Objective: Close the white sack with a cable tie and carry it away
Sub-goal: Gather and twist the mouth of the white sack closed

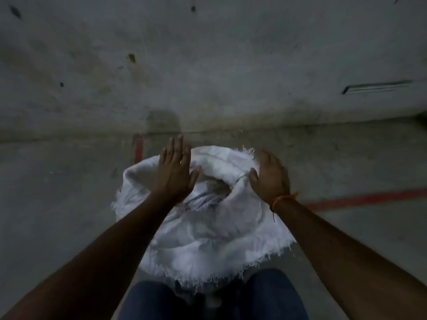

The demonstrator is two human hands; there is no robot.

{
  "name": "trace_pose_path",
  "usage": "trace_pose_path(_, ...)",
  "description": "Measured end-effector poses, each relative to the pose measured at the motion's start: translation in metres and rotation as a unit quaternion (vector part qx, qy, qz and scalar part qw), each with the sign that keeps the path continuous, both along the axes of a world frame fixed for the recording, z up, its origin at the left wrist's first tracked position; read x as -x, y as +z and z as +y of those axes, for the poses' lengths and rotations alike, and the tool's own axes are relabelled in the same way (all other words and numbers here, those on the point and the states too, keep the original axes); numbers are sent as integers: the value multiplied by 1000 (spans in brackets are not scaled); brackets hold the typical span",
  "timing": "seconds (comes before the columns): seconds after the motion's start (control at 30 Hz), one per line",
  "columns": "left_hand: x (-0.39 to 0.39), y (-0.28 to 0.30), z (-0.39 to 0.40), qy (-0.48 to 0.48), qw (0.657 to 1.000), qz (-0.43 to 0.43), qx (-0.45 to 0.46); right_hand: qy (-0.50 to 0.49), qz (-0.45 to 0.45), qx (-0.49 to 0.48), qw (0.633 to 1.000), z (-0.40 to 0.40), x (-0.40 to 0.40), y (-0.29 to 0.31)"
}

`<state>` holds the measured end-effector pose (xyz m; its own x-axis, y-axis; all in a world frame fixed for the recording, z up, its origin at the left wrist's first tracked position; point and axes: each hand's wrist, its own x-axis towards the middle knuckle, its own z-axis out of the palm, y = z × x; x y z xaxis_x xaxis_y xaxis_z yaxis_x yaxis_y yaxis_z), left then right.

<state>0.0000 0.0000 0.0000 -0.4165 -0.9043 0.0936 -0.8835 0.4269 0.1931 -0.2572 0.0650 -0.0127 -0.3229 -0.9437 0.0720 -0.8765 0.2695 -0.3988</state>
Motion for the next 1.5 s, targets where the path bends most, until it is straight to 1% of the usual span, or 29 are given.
trace_pose_path(0.1,-8,-14,26,11,1000,-27,6,-33,-17,-17,999,24,11,-17)
trace_pose_path(0.13,-10,-14,37,10,999,-35,9,-54,-19,-41,998,34,17,-20)
trace_pose_path(0.23,-12,-10,63,4,999,-29,15,-109,-49,-109,987,66,28,-26)
trace_pose_path(0.33,-6,2,102,8,1000,-21,-2,-129,-92,-145,977,103,35,-21)
trace_pose_path(0.47,8,11,156,-29,999,-44,3,-136,-148,-148,968,151,39,-13)
trace_pose_path(0.6,24,15,177,-62,995,-73,-19,-146,-206,-132,958,175,40,-10)
trace_pose_path(0.8,50,-8,168,-108,990,-90,-32,-160,-239,-99,953,159,38,-18)
trace_pose_path(0.93,58,-26,144,-119,987,-87,-58,-167,-254,-111,946,133,27,-35)
trace_pose_path(1.03,62,-33,128,-129,985,-80,-87,-165,-220,-119,954,116,24,-43)
trace_pose_path(1.13,65,-33,115,-147,977,-101,-119,-144,-188,-72,969,104,30,-34)
trace_pose_path(1.23,70,-26,103,-145,974,-95,-143,-144,-187,1,972,97,45,-1)
trace_pose_path(1.33,77,-14,89,-160,979,-81,-99,-133,-162,81,974,94,58,44)
trace_pose_path(1.4,84,2,81,-144,986,-64,-57,-124,-169,128,969,94,64,72)
trace_pose_path(1.47,91,25,75,-122,992,-29,8,-115,-175,156,965,93,69,95)
trace_pose_path(1.5,94,39,73,-113,993,3,35,-108,-176,169,964,93,70,106)
